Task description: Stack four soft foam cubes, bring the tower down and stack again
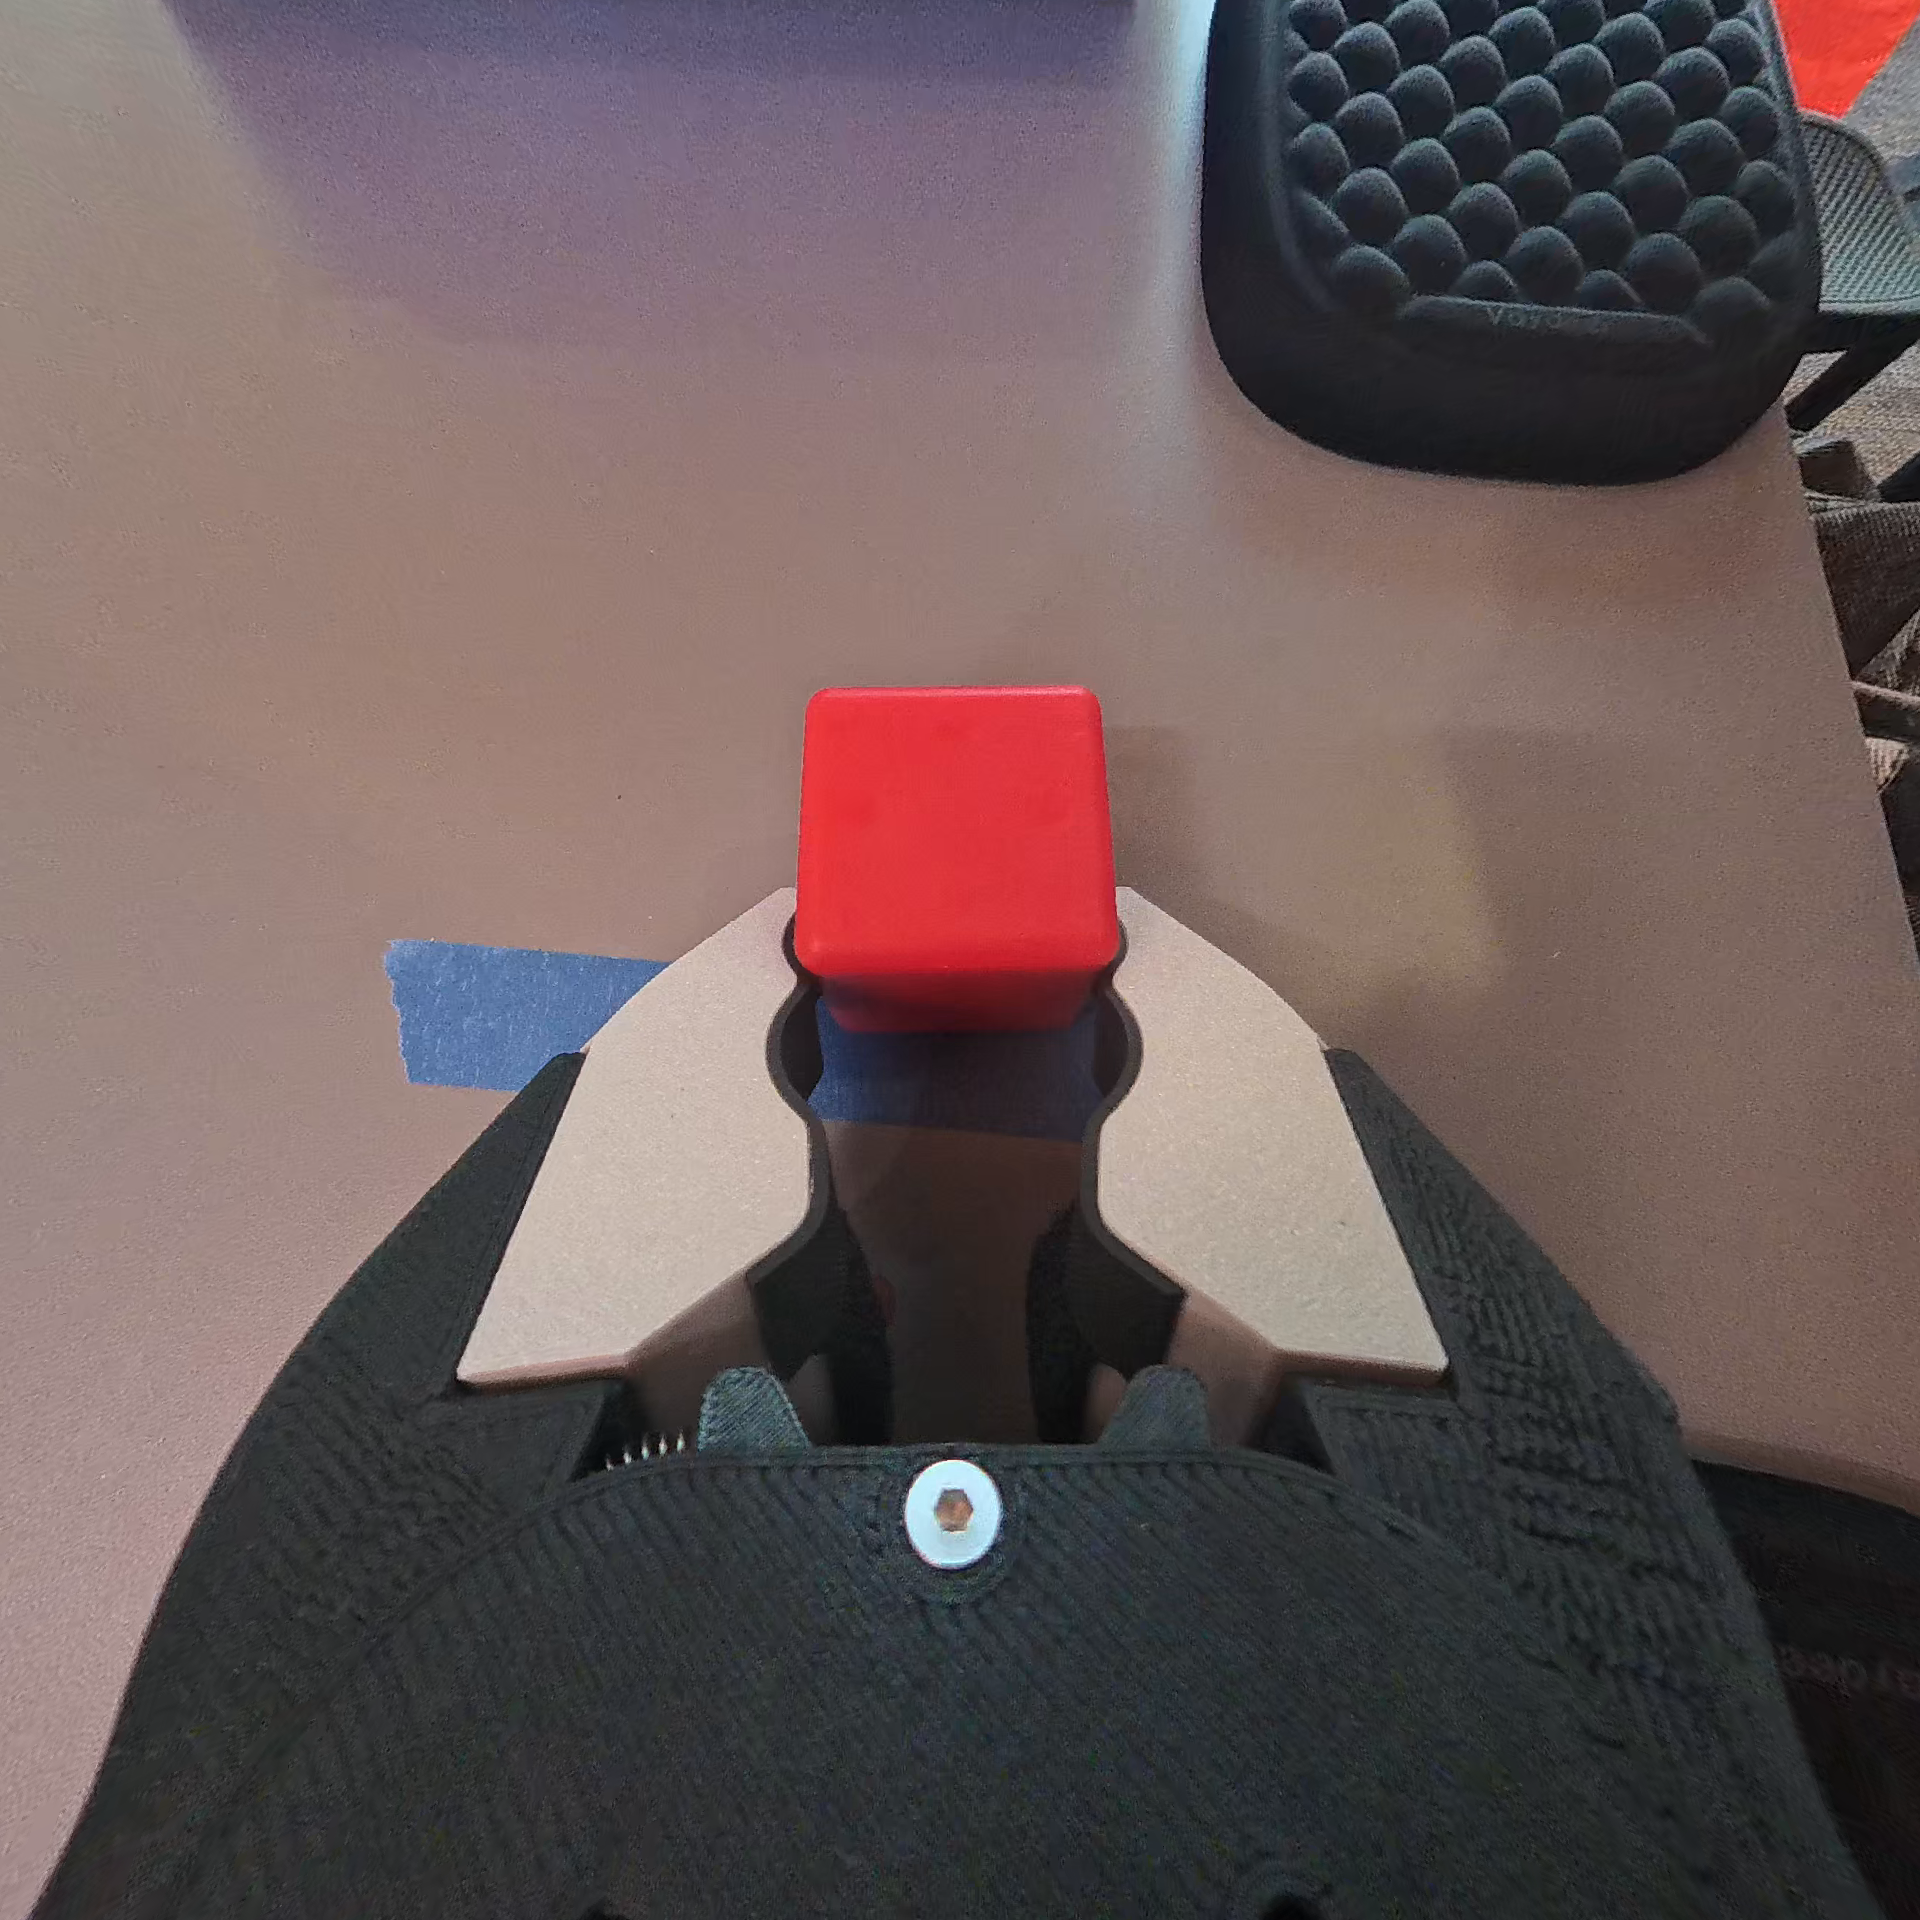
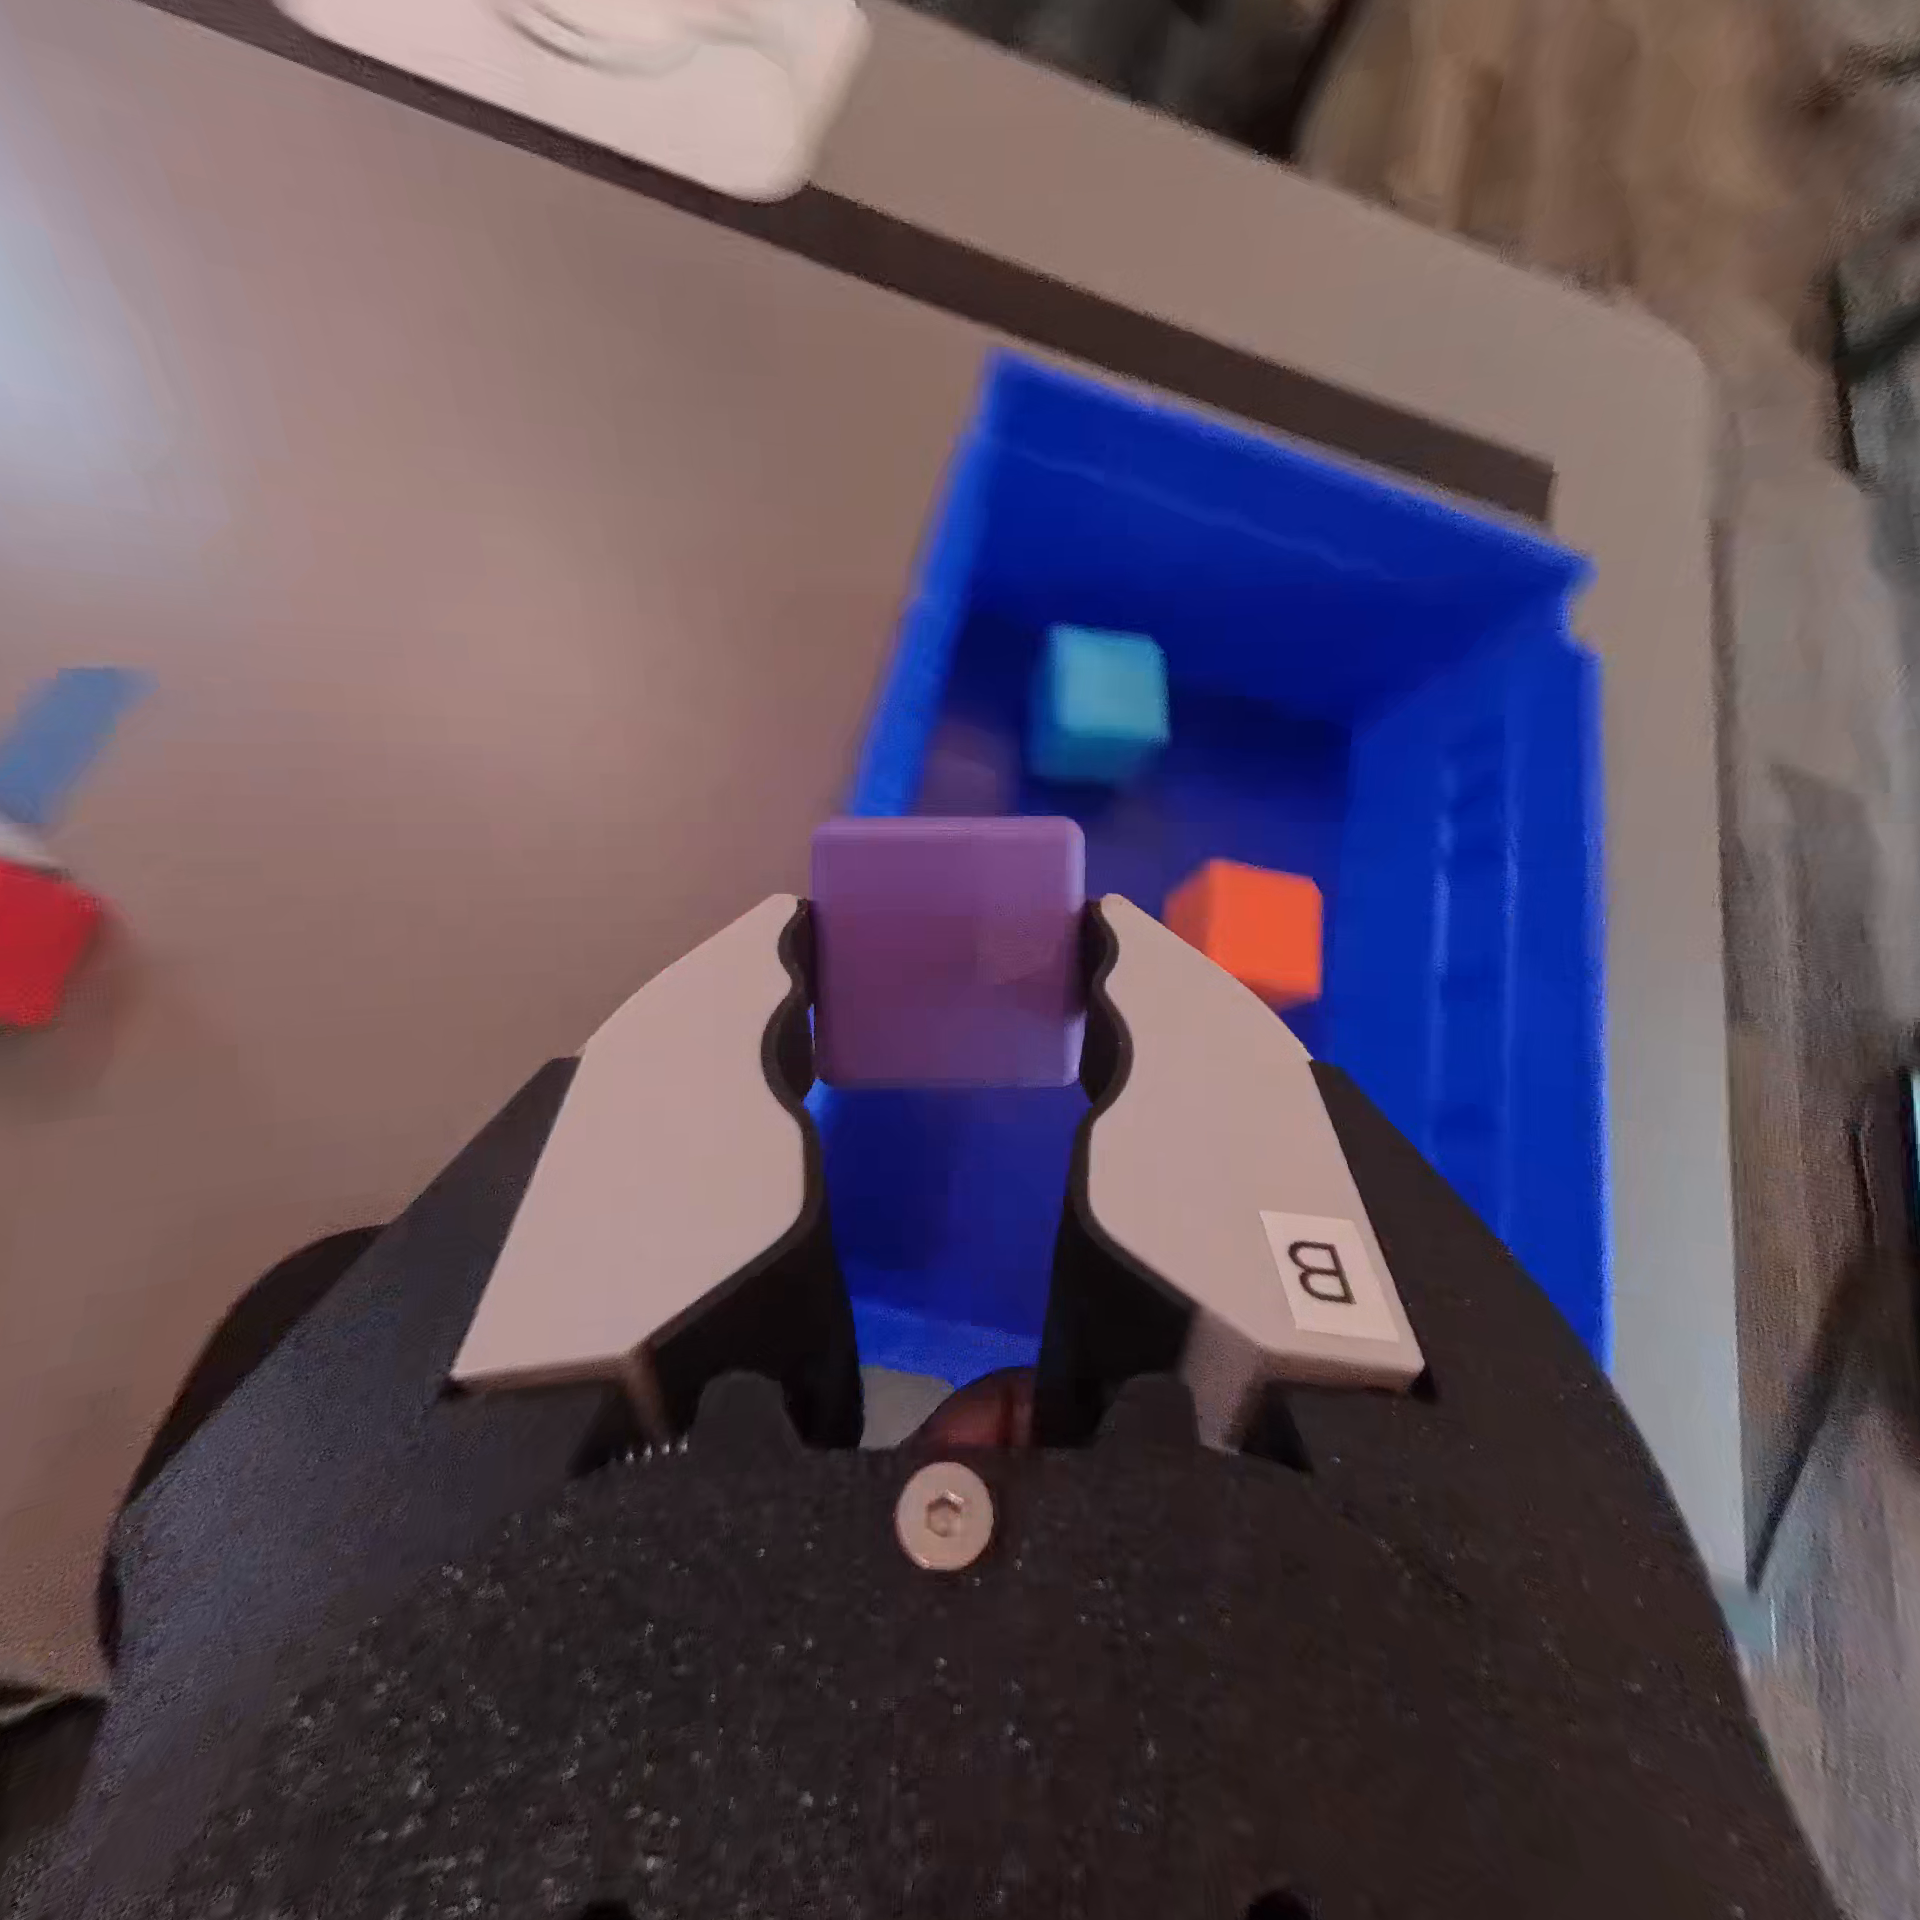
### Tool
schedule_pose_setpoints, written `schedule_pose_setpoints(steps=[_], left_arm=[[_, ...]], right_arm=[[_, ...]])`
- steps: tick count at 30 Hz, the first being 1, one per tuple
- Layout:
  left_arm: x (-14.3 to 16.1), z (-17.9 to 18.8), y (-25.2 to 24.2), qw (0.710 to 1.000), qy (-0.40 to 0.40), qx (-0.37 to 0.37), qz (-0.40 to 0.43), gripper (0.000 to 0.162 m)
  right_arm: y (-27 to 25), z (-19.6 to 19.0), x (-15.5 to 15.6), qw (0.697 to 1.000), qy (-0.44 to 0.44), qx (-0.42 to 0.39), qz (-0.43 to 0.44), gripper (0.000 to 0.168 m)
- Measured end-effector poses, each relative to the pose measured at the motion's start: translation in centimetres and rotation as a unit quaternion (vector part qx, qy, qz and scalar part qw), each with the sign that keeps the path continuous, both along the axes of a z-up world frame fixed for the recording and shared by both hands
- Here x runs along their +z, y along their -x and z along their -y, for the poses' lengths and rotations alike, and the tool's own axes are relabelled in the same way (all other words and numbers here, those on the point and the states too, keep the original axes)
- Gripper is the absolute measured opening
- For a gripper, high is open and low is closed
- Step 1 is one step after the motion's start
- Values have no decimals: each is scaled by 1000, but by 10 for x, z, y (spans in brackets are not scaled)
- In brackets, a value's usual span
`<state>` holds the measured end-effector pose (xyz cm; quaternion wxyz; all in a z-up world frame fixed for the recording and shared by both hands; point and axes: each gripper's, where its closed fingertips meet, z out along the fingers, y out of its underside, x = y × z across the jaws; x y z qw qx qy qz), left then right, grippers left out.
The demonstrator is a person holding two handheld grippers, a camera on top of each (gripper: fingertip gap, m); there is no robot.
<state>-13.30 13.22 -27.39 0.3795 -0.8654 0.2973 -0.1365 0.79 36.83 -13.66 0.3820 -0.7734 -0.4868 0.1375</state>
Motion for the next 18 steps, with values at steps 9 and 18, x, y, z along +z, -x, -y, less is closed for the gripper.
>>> schedule_pose_setpoints(steps=[9,18], left_arm=[[0,0,0,1000,-2,0,-2,50],[0,0,0,1000,-1,-1,0,50]], right_arm=[[-20,-29,-96,989,126,-53,47,49],[-22,-27,-126,982,151,-49,106,49]])
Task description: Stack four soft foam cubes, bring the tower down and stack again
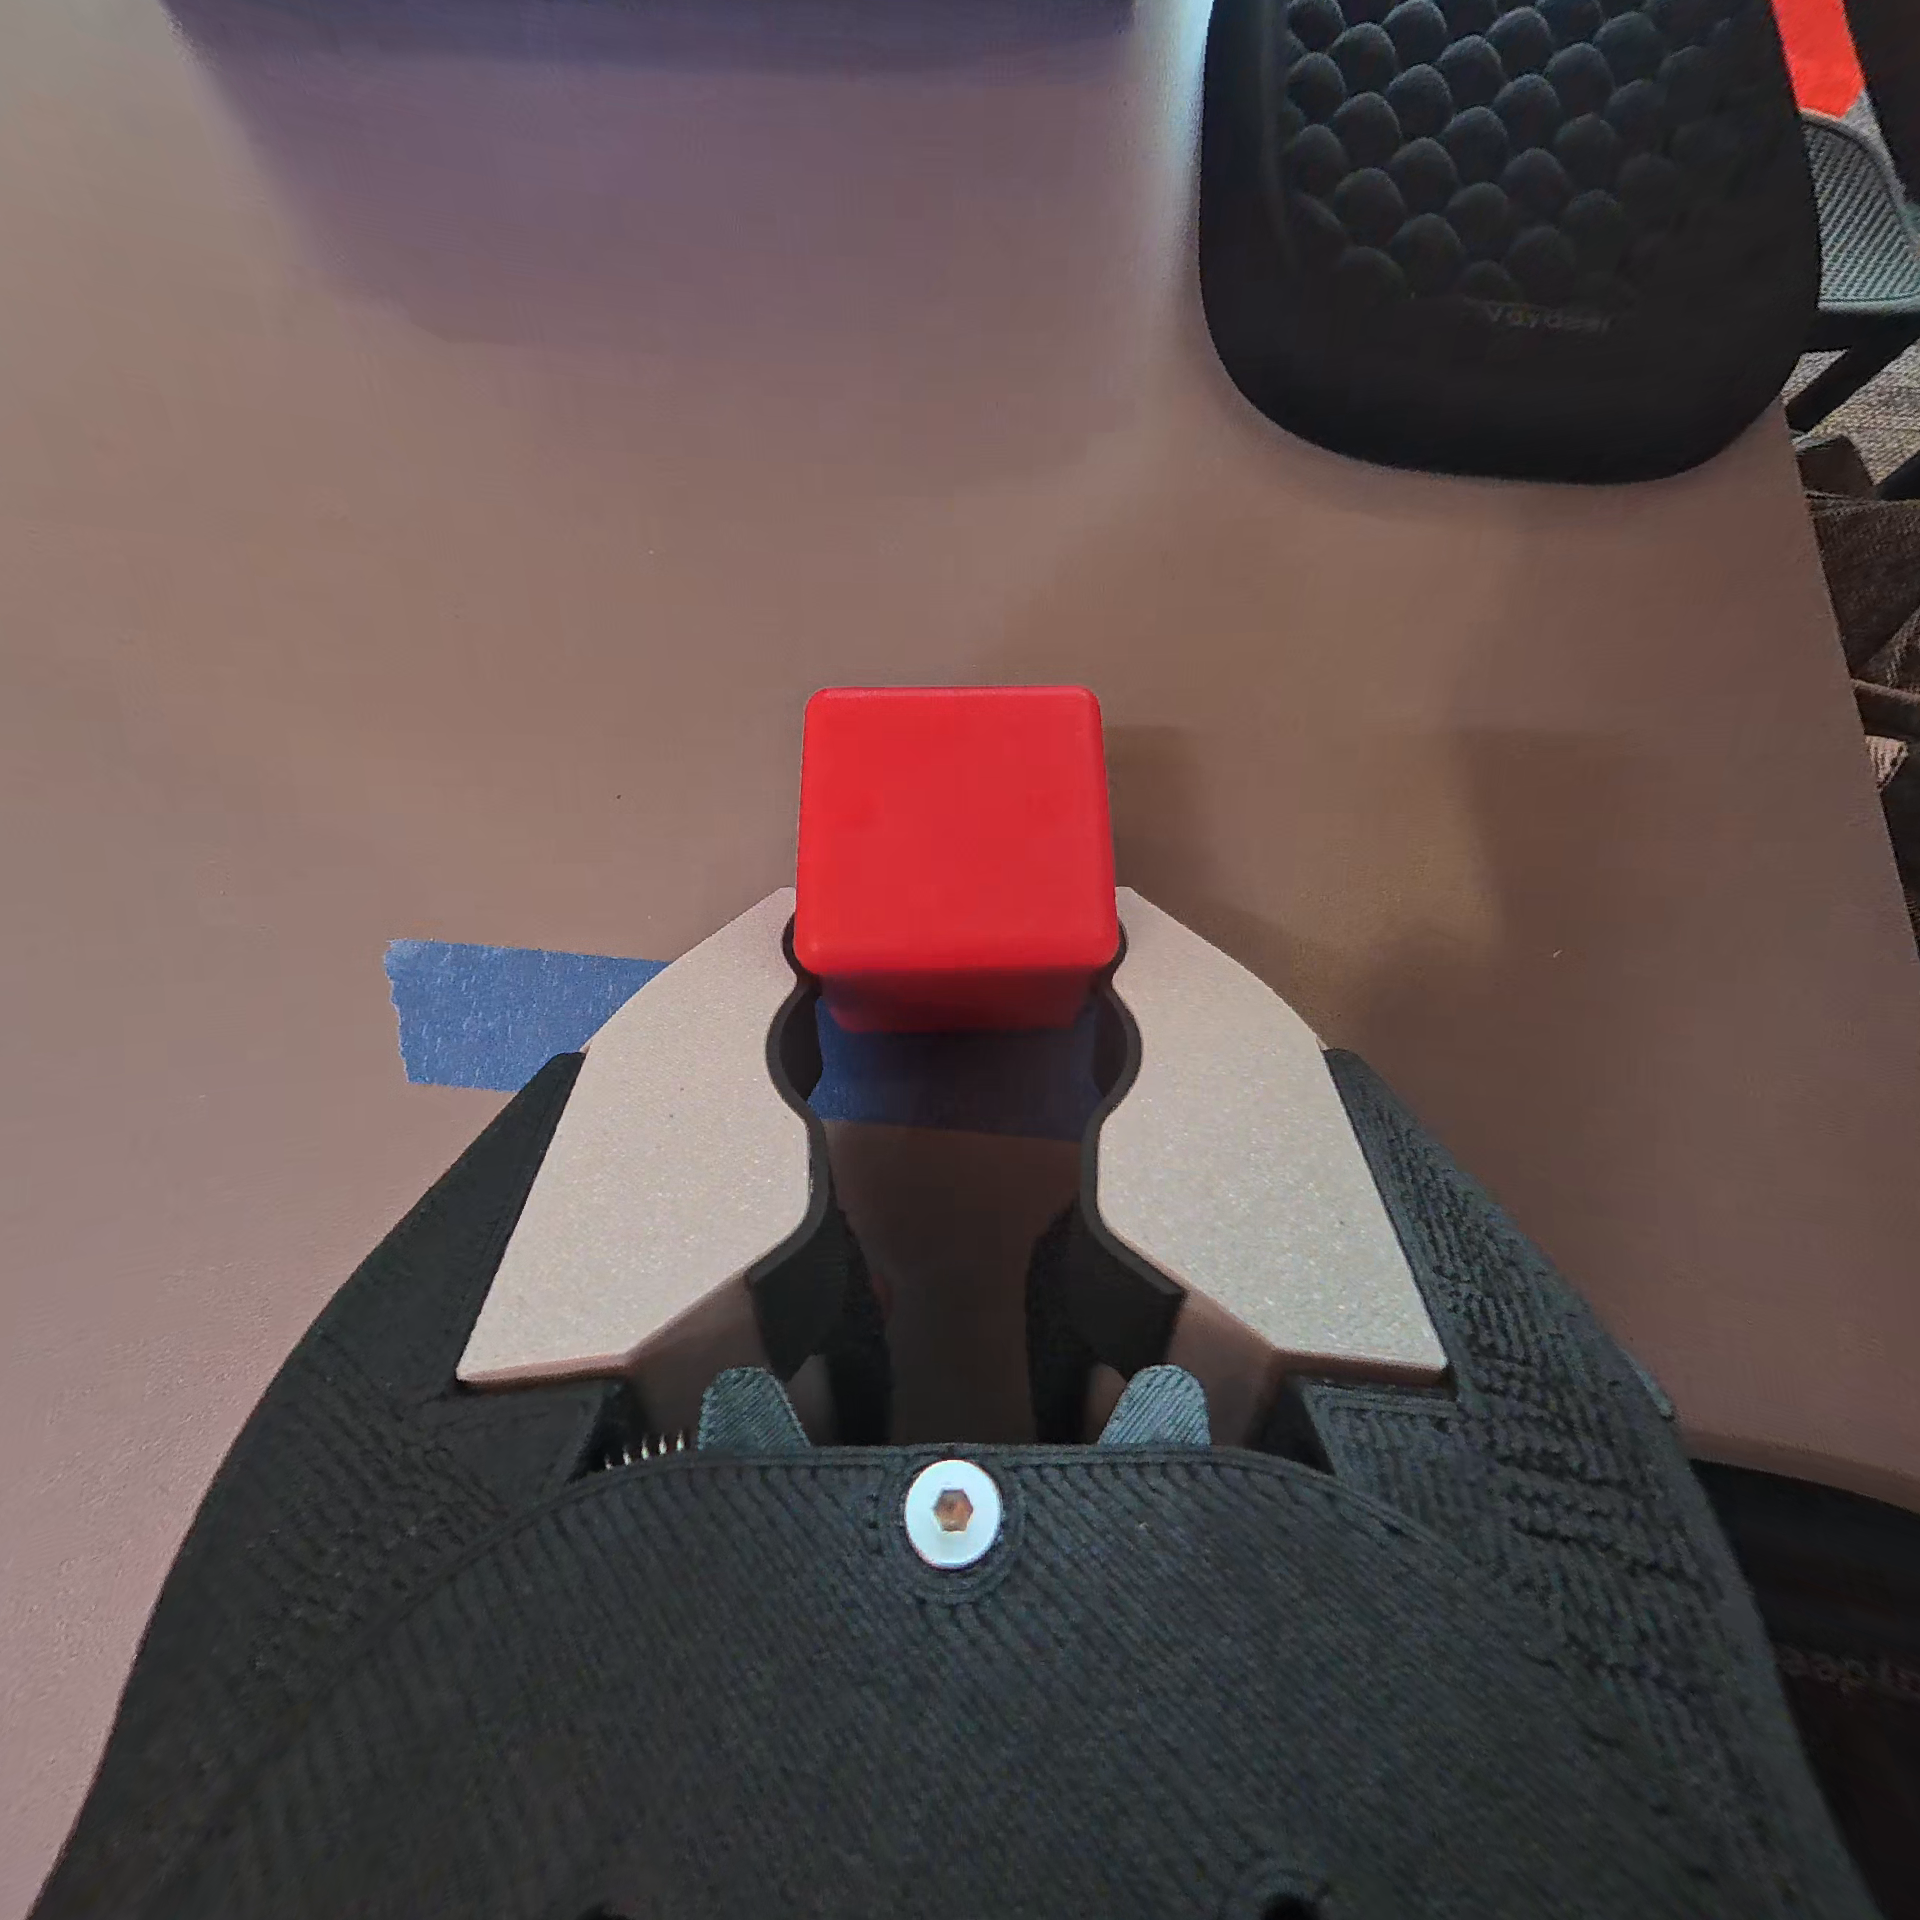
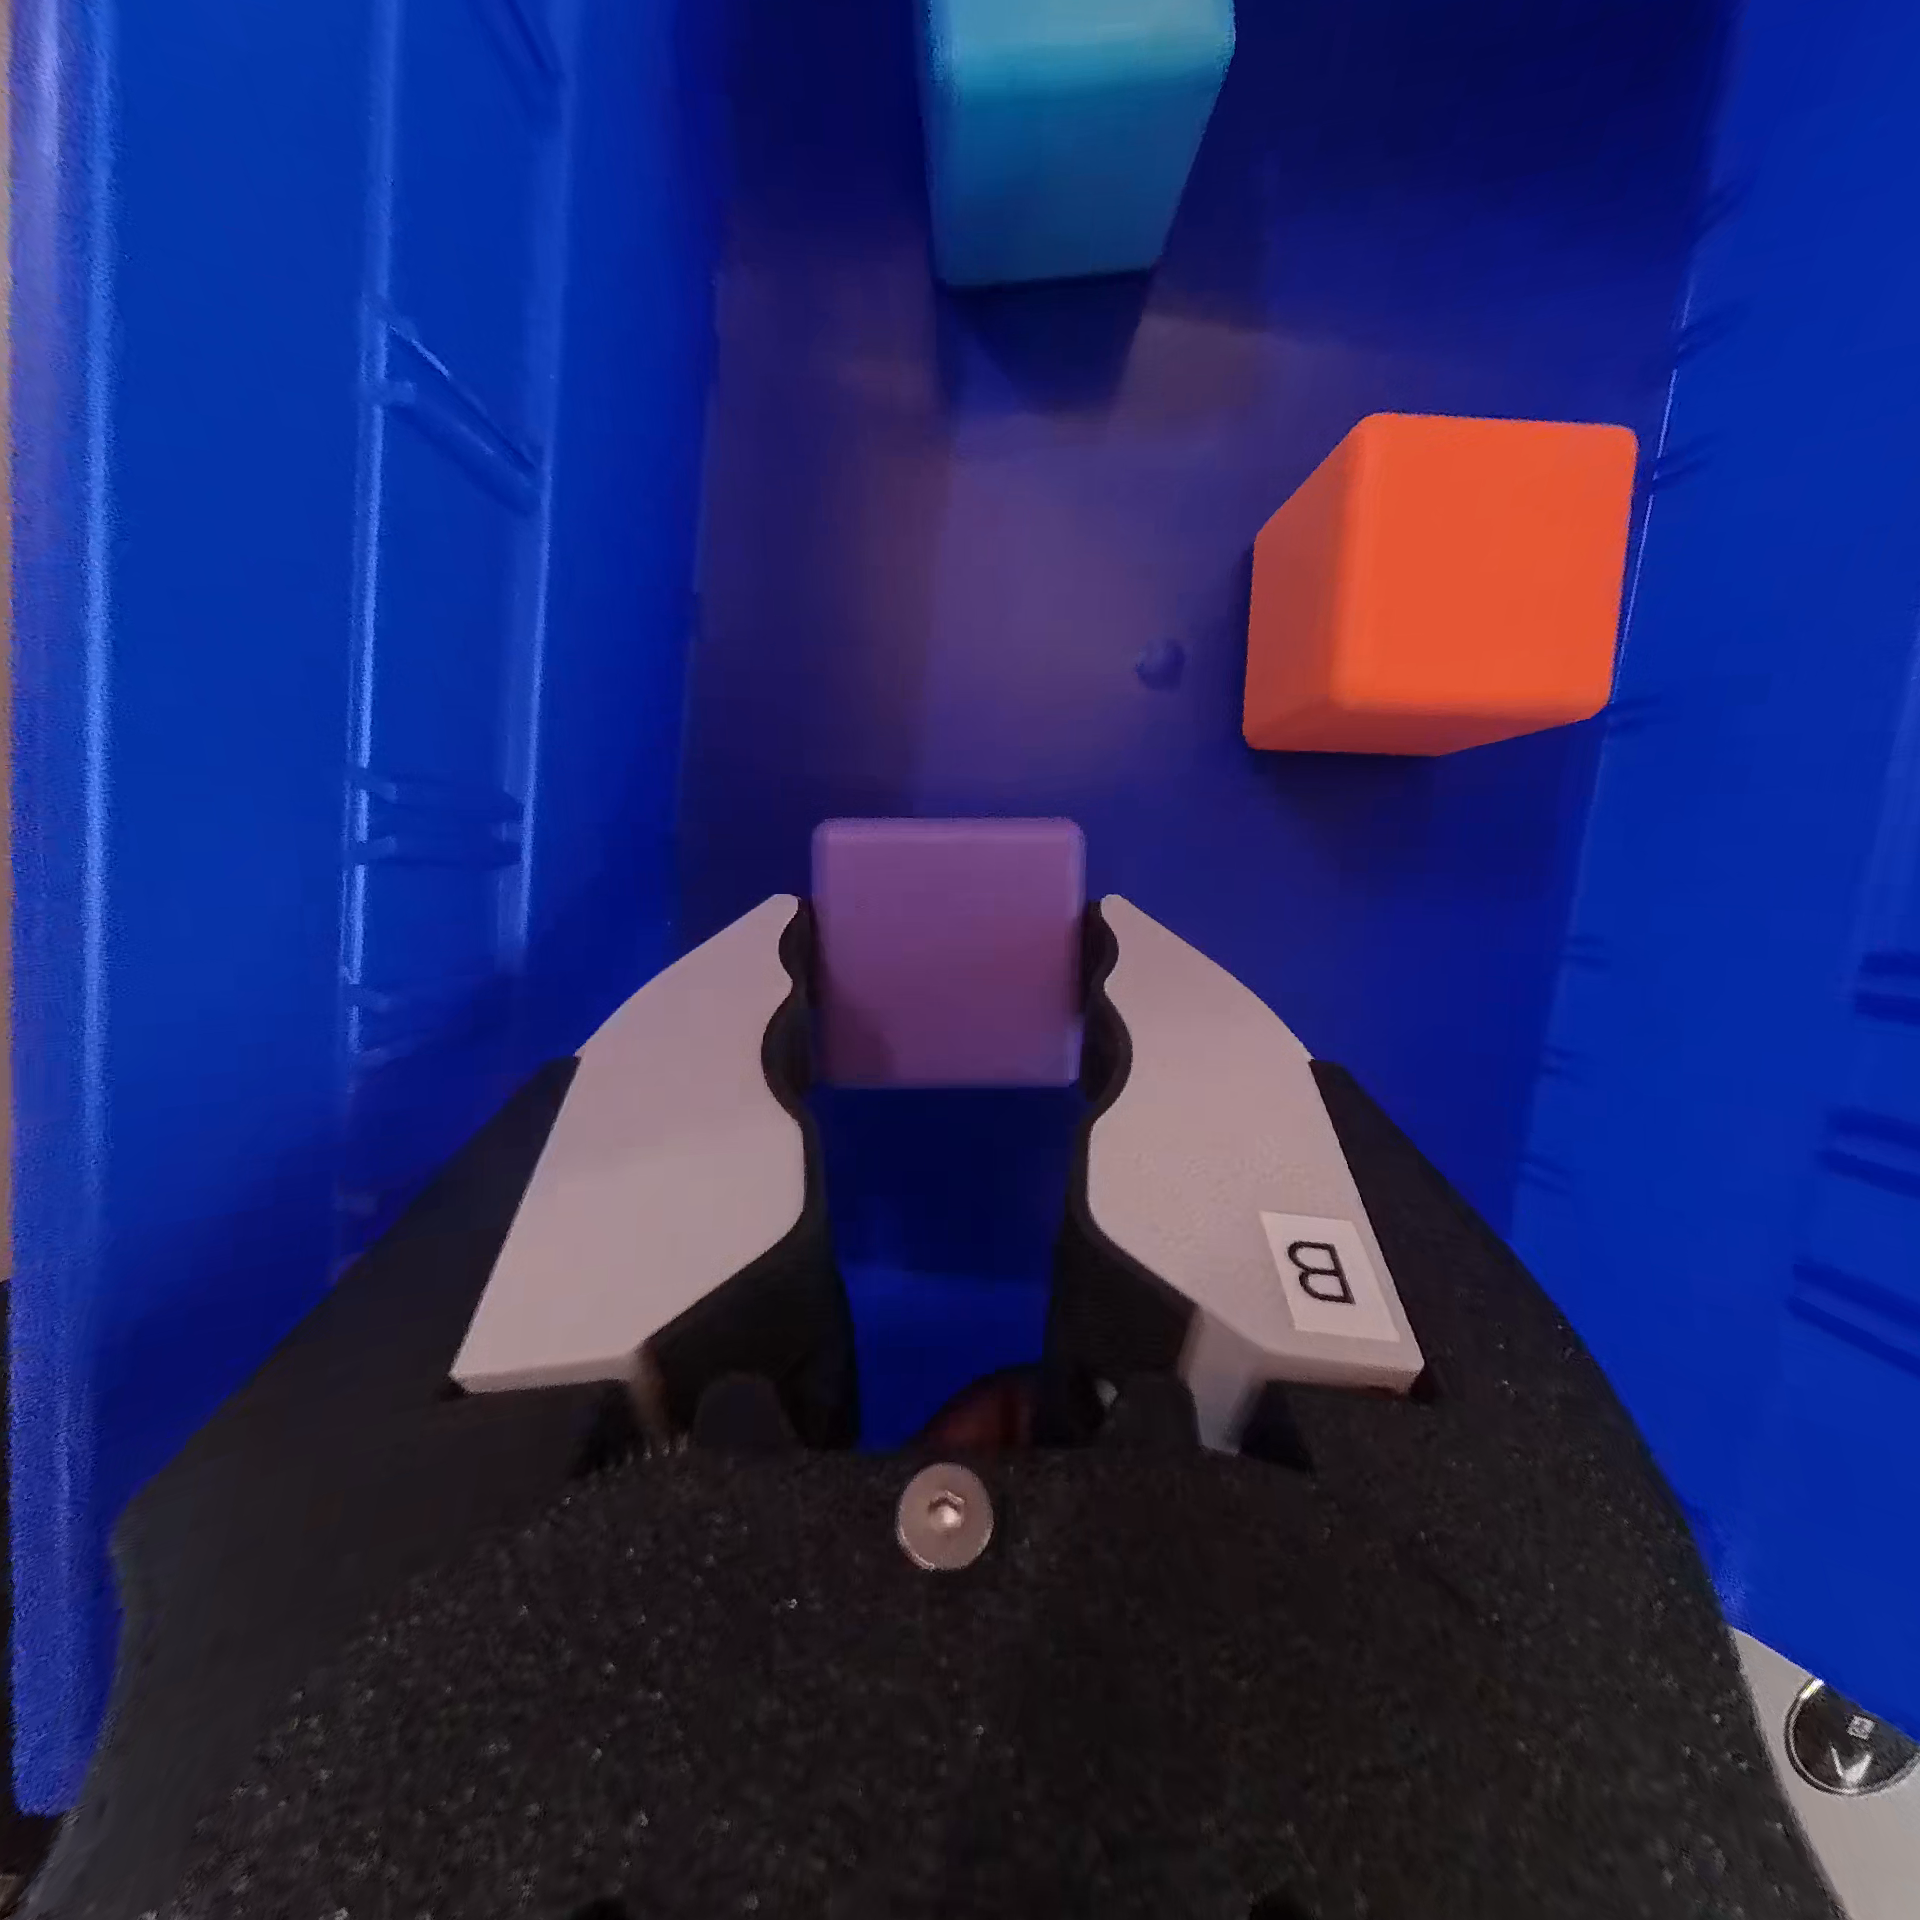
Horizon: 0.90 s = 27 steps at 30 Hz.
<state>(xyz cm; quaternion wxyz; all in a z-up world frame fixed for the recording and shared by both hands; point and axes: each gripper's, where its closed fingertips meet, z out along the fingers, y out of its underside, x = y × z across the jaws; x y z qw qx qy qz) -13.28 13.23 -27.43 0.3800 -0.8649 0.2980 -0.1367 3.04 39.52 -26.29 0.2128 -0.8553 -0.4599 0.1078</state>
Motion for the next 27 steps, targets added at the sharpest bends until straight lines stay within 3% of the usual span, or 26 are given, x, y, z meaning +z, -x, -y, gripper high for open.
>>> schedule_pose_setpoints(steps=[2,4,7,10,12,15,17,20,24,27], left_arm=[[0,0,0,1000,0,0,0,50],[0,0,0,1000,0,0,0,50],[0,0,0,1000,0,0,0,50],[0,0,0,1000,1,-1,1,50],[-1,0,0,1000,1,-2,1,50],[0,5,-4,1000,1,-23,2,55],[5,5,-5,1000,-10,-23,15,76],[14,9,-3,999,-21,-24,42,86],[32,7,1,996,-59,-15,66,106],[46,4,9,992,-91,10,88,124]], right_arm=[[1,0,3,1000,-2,4,-6,49],[3,-6,23,998,-30,-13,-47,66],[15,-11,89,979,-129,-18,-155,77],[59,45,162,934,-185,120,-279,74],[95,118,173,895,-141,291,-307,71],[126,215,136,822,-33,510,-252,75],[139,240,94,793,-17,585,-170,73],[155,257,47,773,6,629,-86,72],[167,269,16,757,13,652,-33,72],[168,270,5,756,2,654,-19,49]])
